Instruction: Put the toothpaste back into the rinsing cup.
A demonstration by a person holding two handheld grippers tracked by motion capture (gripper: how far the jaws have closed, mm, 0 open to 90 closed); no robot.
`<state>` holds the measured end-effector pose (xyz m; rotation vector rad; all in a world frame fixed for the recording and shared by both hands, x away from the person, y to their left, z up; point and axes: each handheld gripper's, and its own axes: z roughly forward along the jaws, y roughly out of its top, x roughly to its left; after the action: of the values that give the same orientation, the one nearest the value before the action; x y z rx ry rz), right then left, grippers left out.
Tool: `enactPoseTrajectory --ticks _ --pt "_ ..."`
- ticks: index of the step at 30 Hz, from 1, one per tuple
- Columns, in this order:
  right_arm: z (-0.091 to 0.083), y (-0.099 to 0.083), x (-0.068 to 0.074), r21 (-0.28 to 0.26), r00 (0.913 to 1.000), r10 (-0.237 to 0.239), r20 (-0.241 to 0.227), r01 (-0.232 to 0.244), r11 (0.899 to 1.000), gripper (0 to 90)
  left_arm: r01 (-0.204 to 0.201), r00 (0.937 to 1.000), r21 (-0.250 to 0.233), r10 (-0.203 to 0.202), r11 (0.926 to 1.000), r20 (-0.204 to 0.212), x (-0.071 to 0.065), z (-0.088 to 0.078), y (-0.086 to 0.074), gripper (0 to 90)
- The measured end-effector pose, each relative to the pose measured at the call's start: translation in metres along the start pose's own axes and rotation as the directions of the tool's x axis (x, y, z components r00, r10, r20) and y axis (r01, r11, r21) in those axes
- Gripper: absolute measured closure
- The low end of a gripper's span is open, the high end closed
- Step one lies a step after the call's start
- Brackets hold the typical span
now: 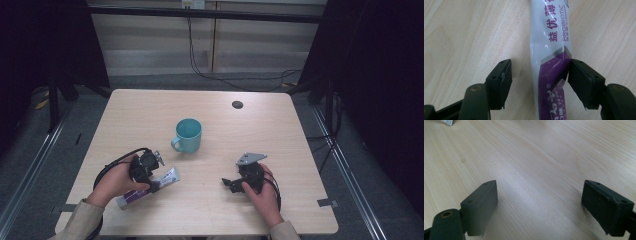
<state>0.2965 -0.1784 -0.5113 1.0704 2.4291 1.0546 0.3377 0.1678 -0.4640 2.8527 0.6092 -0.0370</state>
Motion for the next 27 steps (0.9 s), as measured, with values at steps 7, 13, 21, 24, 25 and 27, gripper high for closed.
enactPoseTrajectory --ticks 7,13,21,24,25,27 --pt "0.0 0.0 0.0 0.001 1.0 0.001 -0.001 -0.001 1.0 13.2 -0.001 1.0 0.034 0.001 0.9994 0.005 -0.002 0.003 0.005 40.3" --pt "0.0 0.0 0.0 0.0 1.0 0.001 0.0 -0.001 1.0 13.2 -0.01 0.9999 0.043 0.01 0.999 0.003 -0.001 0.003 0.008 41.2" --pt "0.0 0.0 0.0 0.001 1.0 0.001 0.0 -0.001 1.0 13.2 -0.006 1.0 0.059 0.006 0.9982 -0.001 -0.003 0.006 0.012 42.6" --pt "0.0 0.0 0.0 0.001 1.0 0.002 -0.001 -0.002 1.0 13.2 0.003 0.9999 0.071 -0.002 0.9975 -0.017 -0.006 0.006 0.015 46.1" --pt "0.0 0.0 0.0 0.001 1.0 0.002 0.0 -0.002 1.0 13.2 0.006 0.9998 0.076 -0.005 0.9971 -0.02 -0.006 0.006 0.016 47.5" --pt "0.0 0.0 0.0 0.001 1.0 0.001 0.0 -0.001 1.0 13.2 0.013 0.9996 0.085 -0.011 0.9963 -0.025 -0.007 0.006 0.017 51.7"
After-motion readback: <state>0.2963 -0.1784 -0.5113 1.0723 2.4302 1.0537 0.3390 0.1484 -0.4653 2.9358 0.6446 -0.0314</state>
